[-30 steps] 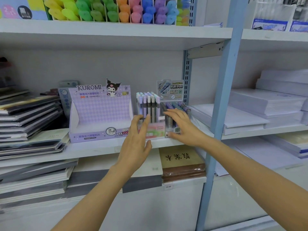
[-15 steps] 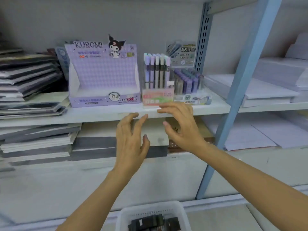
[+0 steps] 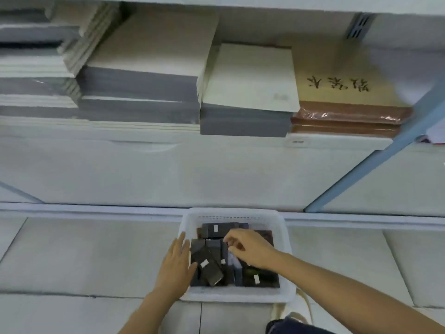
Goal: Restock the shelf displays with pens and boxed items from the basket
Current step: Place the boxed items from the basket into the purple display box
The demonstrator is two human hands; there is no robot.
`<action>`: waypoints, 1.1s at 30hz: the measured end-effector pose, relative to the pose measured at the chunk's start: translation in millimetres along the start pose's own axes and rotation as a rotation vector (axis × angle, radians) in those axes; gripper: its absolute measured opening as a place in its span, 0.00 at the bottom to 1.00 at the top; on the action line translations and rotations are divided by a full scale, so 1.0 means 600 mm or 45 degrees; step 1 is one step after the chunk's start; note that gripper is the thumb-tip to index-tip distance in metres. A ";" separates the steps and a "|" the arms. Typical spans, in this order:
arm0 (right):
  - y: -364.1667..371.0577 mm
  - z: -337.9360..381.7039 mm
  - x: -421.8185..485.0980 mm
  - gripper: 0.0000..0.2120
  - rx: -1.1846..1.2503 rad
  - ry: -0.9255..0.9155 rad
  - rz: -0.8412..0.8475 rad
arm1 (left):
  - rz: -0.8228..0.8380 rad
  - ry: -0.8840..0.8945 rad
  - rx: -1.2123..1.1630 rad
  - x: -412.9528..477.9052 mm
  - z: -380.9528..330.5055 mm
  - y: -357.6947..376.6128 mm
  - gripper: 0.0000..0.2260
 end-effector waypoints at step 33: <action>0.098 0.036 -0.002 0.16 0.837 0.078 0.029 | 0.344 -0.412 -2.111 -0.001 0.001 0.032 0.16</action>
Point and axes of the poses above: each hand's wrist, its own x-axis towards the middle knuckle, its own y-axis out of the palm, z = x × y, the point moved 9 cm from there along x, towards the middle knuckle, and after that the axes turned 15 degrees about -y, right-handed, at the moved point
